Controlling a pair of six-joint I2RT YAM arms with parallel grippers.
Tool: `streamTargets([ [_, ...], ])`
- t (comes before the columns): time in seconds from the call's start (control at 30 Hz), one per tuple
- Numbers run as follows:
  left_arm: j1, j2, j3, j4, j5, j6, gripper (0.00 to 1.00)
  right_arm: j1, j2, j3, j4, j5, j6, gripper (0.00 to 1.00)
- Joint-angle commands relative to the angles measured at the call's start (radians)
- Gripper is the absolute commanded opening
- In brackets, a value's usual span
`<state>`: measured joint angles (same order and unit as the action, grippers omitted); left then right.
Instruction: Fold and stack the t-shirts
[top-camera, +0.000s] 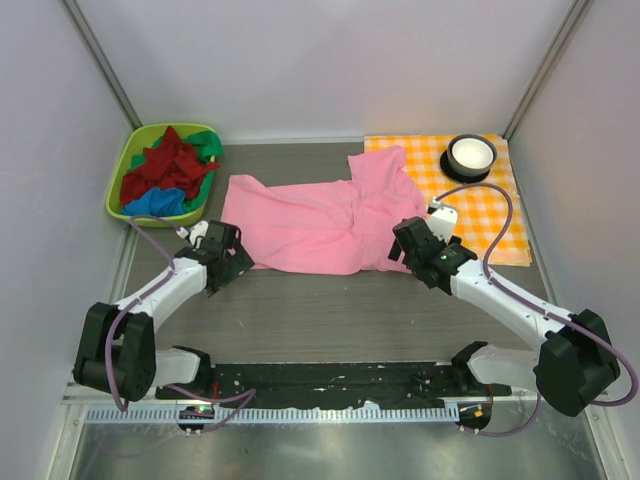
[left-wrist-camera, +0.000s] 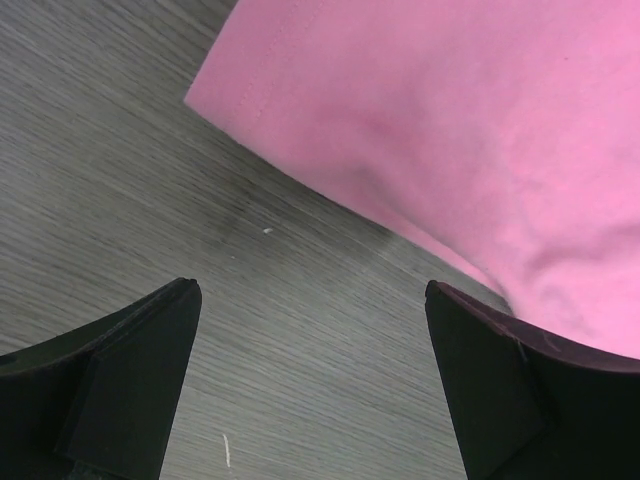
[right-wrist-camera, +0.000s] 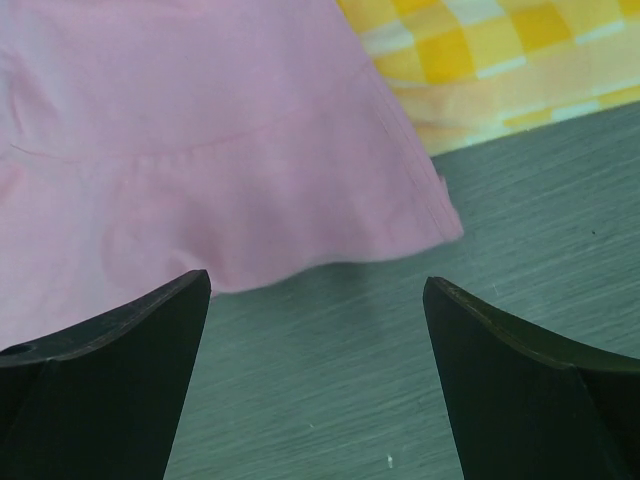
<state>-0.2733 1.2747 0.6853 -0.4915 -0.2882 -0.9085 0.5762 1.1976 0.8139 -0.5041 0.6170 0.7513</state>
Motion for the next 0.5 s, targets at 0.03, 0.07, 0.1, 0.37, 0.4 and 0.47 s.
streamTargets([
  [0.03, -0.003, 0.038, 0.008, 0.030, -0.071, -0.016, 1.00, 0.004, -0.089, -0.058, -0.027, -0.025, 0.049, 0.93],
  [0.07, -0.003, 0.057, 0.013, 0.031, -0.078, -0.032, 1.00, 0.004, -0.102, -0.062, -0.028, -0.028, 0.048, 0.93],
  [0.1, -0.003, 0.066, 0.014, 0.037, -0.083, -0.038, 1.00, 0.004, -0.110, -0.071, -0.025, -0.031, 0.042, 0.93],
  [0.37, -0.003, 0.101, -0.007, 0.102, -0.150, -0.127, 1.00, 0.004, -0.171, -0.104, -0.031, -0.054, 0.020, 0.92],
  [0.4, -0.003, 0.089, -0.010, 0.108, -0.158, -0.139, 1.00, 0.004, -0.179, -0.108, -0.031, -0.056, 0.016, 0.91],
  [0.47, -0.003, 0.063, -0.021, 0.119, -0.148, -0.145, 1.00, 0.004, -0.184, -0.117, -0.033, -0.063, 0.014, 0.91],
])
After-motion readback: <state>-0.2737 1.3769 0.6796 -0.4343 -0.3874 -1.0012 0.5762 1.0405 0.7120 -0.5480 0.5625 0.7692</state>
